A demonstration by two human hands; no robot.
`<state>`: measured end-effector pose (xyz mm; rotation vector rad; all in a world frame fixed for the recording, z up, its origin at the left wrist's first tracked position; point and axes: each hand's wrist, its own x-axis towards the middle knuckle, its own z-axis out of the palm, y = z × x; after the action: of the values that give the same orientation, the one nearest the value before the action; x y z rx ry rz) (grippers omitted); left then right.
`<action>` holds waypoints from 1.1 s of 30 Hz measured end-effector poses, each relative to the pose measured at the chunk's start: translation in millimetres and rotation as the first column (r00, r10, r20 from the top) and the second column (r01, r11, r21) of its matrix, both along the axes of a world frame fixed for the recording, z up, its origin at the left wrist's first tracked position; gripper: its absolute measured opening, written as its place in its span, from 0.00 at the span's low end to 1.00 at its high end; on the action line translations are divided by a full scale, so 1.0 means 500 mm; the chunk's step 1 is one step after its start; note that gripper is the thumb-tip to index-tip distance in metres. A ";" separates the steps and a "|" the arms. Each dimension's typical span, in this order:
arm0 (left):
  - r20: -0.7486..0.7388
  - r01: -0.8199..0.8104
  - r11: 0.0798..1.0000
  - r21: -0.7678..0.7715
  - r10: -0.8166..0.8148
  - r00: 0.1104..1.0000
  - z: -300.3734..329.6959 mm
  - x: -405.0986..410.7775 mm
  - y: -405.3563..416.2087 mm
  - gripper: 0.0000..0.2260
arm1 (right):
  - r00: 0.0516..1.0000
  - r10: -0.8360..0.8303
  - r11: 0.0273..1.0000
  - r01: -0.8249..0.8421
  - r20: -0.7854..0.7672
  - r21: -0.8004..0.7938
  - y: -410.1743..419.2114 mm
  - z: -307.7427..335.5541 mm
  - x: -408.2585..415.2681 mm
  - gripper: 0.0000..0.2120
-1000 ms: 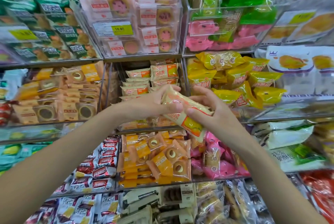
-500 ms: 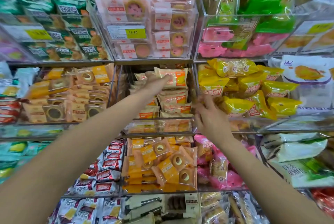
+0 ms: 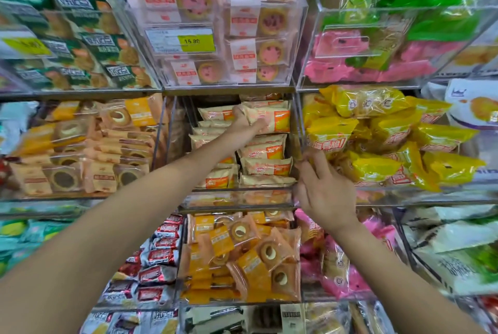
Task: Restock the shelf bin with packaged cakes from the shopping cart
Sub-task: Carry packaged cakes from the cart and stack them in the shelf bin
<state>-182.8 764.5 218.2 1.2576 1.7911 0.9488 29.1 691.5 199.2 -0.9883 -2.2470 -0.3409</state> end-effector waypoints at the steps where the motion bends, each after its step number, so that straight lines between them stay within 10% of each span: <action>1: -0.061 0.033 0.999 0.033 -0.031 0.998 -0.004 0.005 0.001 0.35 | 1.000 -0.003 1.000 0.003 0.000 0.004 0.000 0.000 0.000 0.07; 10: -0.473 0.022 0.938 0.345 0.154 0.867 -0.006 0.011 -0.012 0.30 | 0.999 -0.029 0.998 0.030 0.024 -0.062 -0.004 0.006 -0.003 0.10; 18: -0.592 0.116 0.988 0.104 -0.032 0.806 0.030 -0.001 -0.020 0.21 | 0.999 -0.028 0.994 0.031 0.036 -0.107 -0.020 0.023 -0.004 0.10; 24: -0.375 -0.009 0.975 0.221 0.094 0.922 0.093 0.021 -0.112 0.15 | 0.998 -0.055 0.970 0.061 0.031 -0.233 -0.029 0.023 -0.002 0.11; 30: 0.045 -0.005 0.818 0.576 -0.026 0.999 0.092 0.101 -0.376 0.06 | 0.975 -0.044 0.979 -0.001 -0.218 -0.204 -0.103 0.028 0.014 0.10; 33: 0.169 -0.050 0.854 0.518 -0.045 0.985 0.000 0.153 -0.505 0.08 | 0.904 -0.068 0.932 -0.093 -0.421 -0.350 -0.208 -0.005 0.060 0.12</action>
<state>-106.3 512.2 218.1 1.4356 1.4394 1.5706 59.3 587.7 196.7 -1.1074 -1.9374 0.2931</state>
